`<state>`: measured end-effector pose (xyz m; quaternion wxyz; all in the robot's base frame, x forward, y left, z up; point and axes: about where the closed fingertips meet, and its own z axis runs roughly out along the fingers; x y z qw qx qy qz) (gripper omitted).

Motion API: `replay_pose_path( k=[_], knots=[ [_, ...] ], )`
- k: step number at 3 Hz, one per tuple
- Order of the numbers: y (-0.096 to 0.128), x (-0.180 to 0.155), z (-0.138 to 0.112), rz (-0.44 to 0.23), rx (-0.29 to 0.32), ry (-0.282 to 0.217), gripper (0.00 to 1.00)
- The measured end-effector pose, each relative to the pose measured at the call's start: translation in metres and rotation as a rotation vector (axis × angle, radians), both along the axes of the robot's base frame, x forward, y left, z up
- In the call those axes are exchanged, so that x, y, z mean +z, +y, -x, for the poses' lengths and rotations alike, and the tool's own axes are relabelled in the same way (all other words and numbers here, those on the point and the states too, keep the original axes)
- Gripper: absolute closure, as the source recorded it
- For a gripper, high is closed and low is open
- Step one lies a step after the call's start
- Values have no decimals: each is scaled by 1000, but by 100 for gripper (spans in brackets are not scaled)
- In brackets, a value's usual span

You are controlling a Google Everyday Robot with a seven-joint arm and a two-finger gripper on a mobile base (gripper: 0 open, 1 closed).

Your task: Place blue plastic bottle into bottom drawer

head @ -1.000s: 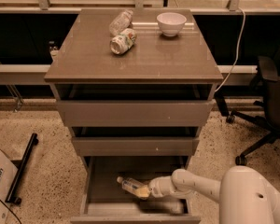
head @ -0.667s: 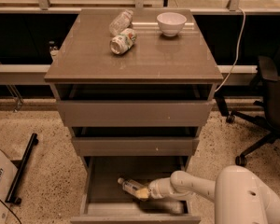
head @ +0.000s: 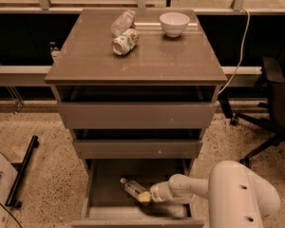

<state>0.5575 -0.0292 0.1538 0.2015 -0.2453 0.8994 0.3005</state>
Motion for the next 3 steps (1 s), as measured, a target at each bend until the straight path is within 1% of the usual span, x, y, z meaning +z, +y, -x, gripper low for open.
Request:
replay_pose_path(
  k=[2,3],
  knots=[
    [4,-1,3,-6,7,4,8],
    [5,-2,3,-7,9,5,0]
  ],
)
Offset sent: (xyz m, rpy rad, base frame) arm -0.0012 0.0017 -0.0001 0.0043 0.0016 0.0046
